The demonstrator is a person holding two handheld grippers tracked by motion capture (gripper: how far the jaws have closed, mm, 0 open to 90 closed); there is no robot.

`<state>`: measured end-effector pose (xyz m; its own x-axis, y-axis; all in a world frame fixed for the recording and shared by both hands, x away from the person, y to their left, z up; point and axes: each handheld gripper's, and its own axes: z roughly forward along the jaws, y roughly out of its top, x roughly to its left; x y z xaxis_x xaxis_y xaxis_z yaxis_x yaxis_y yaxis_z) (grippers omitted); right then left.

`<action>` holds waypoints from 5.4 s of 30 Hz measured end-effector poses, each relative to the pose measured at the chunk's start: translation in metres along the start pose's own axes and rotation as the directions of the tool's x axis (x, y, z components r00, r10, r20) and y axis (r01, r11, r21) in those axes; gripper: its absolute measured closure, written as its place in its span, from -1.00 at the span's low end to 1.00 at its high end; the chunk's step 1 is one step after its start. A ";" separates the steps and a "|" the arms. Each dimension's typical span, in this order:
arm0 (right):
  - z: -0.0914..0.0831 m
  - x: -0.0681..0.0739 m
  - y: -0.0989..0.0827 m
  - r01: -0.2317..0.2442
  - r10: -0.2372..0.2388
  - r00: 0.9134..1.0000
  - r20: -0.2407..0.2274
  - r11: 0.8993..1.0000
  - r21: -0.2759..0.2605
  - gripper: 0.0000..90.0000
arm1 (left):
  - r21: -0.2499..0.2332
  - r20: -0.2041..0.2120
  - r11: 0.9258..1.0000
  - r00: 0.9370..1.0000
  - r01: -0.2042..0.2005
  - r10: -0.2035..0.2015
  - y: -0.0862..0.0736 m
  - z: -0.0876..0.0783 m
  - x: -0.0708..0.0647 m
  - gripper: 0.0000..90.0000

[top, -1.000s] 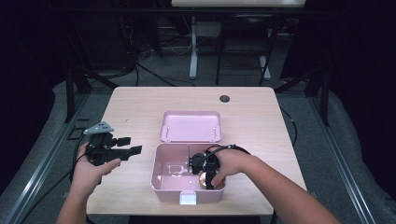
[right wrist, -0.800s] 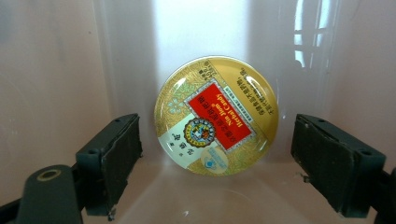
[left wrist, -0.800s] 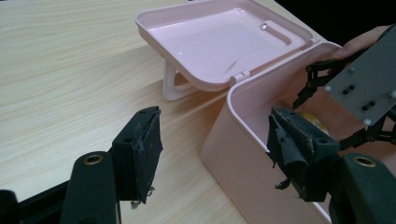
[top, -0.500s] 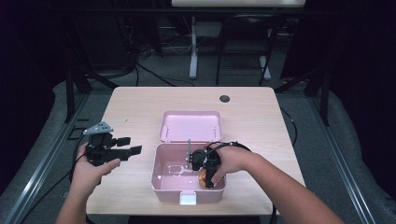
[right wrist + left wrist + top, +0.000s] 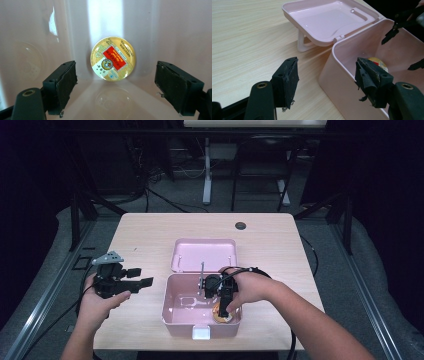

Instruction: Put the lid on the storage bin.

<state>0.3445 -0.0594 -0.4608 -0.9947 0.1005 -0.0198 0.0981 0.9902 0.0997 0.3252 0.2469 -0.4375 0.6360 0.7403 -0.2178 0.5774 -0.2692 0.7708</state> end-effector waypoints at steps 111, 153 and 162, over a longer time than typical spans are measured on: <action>-0.047 -0.069 -0.068 -0.465 0.599 0.796 0.086 0.697 -0.546 0.19 | 0.078 0.079 0.988 0.989 -0.132 0.126 -0.009 0.042 -0.030 0.77; -0.004 -0.120 -0.083 -0.654 0.821 0.570 0.016 0.466 -0.596 0.30 | 0.067 0.063 0.987 0.988 -0.144 0.140 -0.010 0.043 -0.032 0.78; 0.007 -0.130 -0.084 -0.682 0.850 0.526 -0.024 0.405 -0.608 0.31 | 0.069 0.061 0.987 0.988 -0.144 0.140 -0.010 0.043 -0.032 0.78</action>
<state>0.4655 -0.1554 -0.4732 -0.4406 0.8923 0.0984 0.7006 0.2732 0.6592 0.3212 0.1995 -0.4637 0.7405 0.6563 -0.1444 0.5137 -0.4144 0.7512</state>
